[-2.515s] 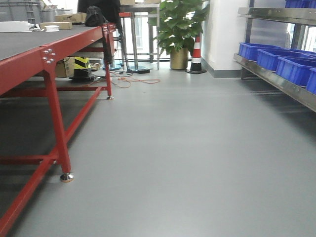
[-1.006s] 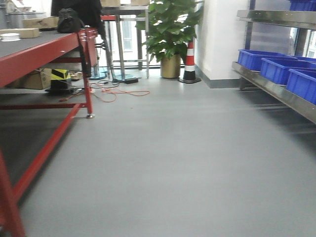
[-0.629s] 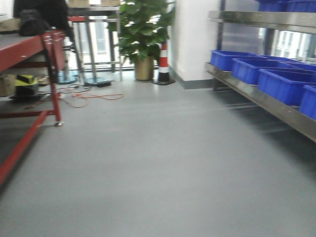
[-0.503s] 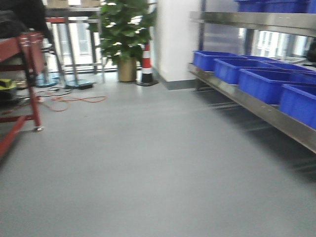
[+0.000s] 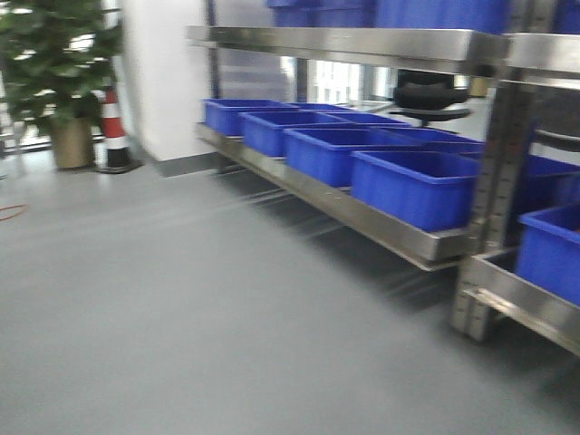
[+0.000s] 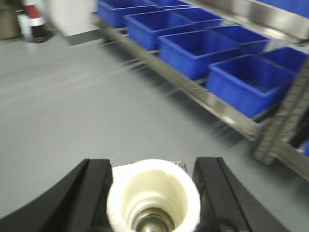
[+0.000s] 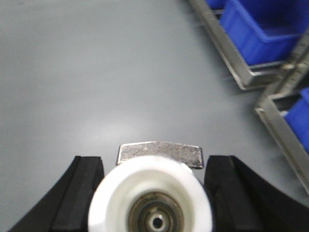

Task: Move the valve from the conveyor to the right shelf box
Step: 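Drive the base up to the steel shelf of blue bins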

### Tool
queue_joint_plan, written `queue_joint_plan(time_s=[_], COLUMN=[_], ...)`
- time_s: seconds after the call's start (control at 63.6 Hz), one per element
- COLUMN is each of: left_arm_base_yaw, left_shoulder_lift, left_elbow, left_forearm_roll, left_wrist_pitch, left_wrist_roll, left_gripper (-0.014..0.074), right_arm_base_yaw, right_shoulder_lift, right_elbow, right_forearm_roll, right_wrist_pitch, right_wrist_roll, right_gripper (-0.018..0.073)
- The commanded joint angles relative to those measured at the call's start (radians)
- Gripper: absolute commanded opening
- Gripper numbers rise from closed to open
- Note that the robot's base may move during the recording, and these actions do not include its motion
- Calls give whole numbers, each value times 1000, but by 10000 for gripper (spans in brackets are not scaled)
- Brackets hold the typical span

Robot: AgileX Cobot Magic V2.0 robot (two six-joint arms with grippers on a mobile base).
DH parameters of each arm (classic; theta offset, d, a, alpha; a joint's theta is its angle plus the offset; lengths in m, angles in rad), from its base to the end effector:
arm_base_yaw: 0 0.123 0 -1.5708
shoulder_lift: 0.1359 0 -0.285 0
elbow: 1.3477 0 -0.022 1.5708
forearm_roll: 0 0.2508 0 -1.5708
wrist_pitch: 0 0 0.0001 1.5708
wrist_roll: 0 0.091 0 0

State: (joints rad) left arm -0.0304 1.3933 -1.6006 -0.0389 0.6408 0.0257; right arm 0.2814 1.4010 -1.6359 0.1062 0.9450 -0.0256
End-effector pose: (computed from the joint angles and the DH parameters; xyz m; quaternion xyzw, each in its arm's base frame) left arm 0.3071 -0.0115 0.4707 0.0169 0.8181 -0.0198 0.5746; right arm 0.2812 0.0894 0.4553 -0.1279 0.8793 0.1102 0.4453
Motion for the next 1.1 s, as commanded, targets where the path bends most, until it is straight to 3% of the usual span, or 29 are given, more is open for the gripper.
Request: queue_joint_plan(time_s=[0.0,1.085], left_arm_base_yaw=[-6,-6], left_shoulder_lift=[-11,-11], left_elbow=[-5,-5], left_forearm_roll=[-8,-8], left_wrist_pitch=[-57,-57], left_wrist_roll=[-7,-7], left_gripper=[-111,-111], right_arm_base_yaw=[-2,-2], right_shoulder_lift=[-16,-16], right_elbow=[-20,-20], right_forearm_roll=[-8,-8], right_wrist_pitch=[-64,-64], right_wrist_roll=[2,2], right_gripper=[-163,-163])
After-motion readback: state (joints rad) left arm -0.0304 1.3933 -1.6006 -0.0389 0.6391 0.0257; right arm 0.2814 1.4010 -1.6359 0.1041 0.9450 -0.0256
